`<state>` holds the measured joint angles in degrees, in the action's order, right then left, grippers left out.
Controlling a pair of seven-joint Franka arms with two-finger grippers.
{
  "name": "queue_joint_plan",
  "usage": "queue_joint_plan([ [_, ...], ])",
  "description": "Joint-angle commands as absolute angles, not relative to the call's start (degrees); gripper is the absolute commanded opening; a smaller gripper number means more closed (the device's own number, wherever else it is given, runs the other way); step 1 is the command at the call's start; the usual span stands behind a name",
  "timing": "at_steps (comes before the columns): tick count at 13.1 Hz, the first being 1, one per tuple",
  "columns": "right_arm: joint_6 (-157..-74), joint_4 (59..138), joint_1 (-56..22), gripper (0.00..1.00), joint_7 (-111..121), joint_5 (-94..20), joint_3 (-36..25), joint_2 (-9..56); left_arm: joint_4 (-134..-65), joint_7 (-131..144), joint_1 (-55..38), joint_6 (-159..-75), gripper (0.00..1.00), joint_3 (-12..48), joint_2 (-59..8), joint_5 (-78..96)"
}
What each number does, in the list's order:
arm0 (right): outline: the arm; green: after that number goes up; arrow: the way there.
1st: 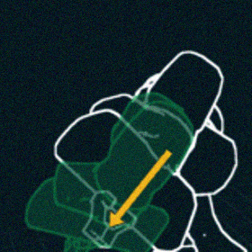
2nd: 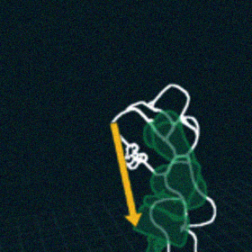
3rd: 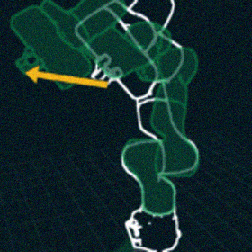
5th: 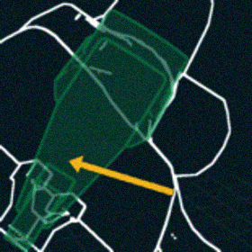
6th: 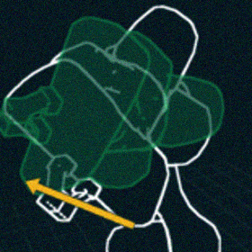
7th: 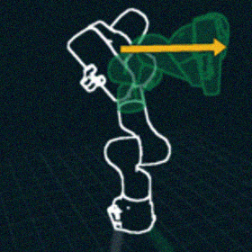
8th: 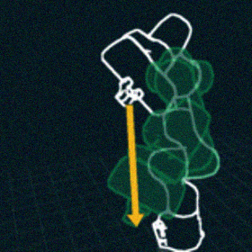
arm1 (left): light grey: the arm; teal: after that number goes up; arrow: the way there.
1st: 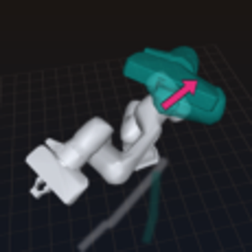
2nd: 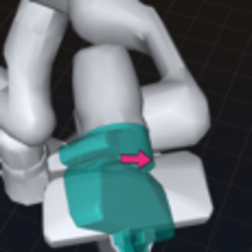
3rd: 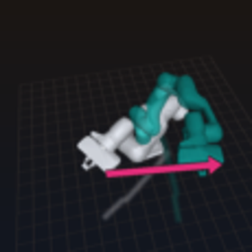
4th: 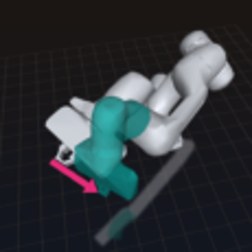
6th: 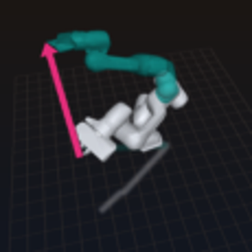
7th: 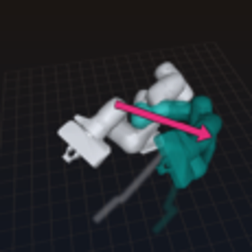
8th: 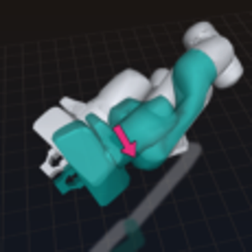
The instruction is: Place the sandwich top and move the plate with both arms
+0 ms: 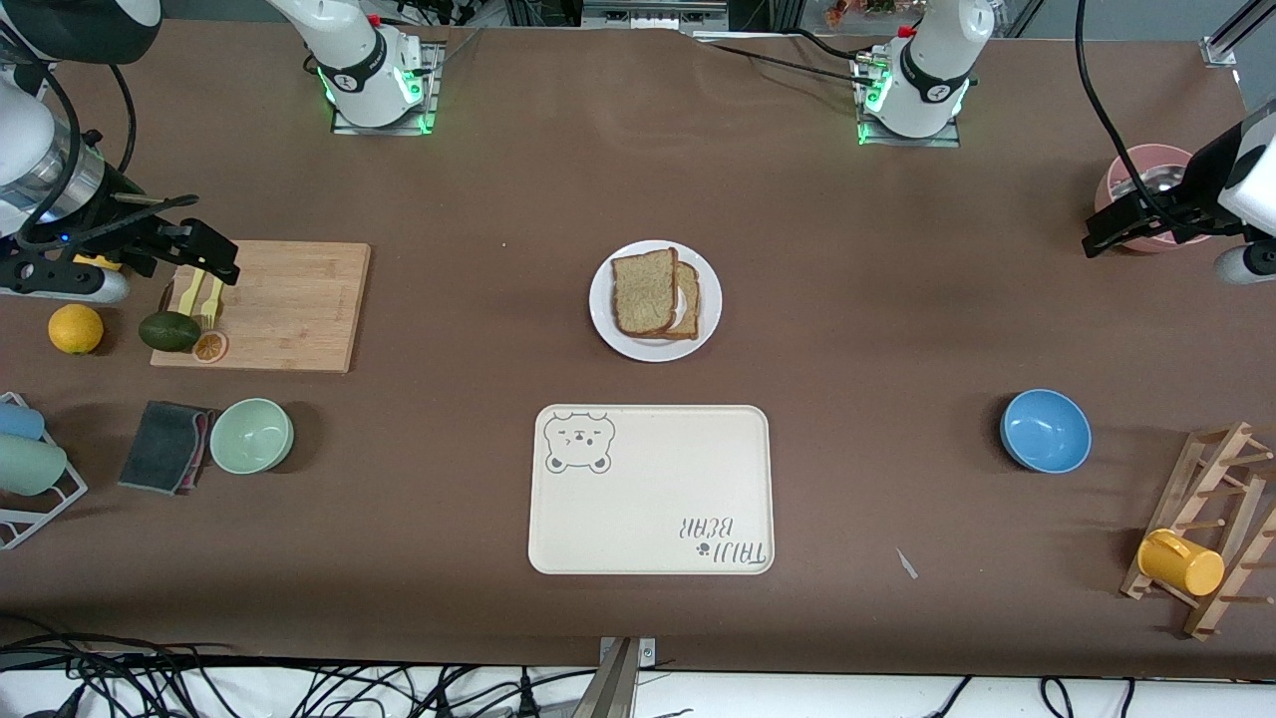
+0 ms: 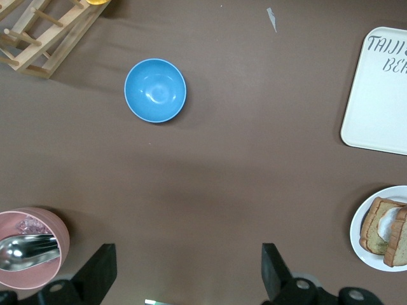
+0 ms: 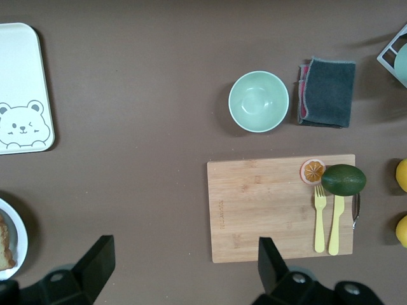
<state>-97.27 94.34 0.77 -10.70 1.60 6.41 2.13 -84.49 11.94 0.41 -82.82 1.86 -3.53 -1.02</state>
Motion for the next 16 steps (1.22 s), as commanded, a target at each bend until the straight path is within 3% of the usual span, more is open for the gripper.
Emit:
queue_joint_plan([
  [1,-95.9,93.6,1.0,0.99,-11.2,0.9,6.4,1.5,-83.5,12.0,0.9,-81.7,1.0,2.2,-3.3,-0.5],
  [11,-95.0,93.2,1.1,0.99,-11.2,1.3,5.8,1.5,-84.5,11.9,1.7,-81.6,1.0,2.1,-4.0,-0.4],
  [16,-94.7,93.3,1.1,1.0,-10.6,0.8,4.6,1.5,-84.1,12.1,0.8,-82.1,1.0,2.4,-11.1,0.0],
])
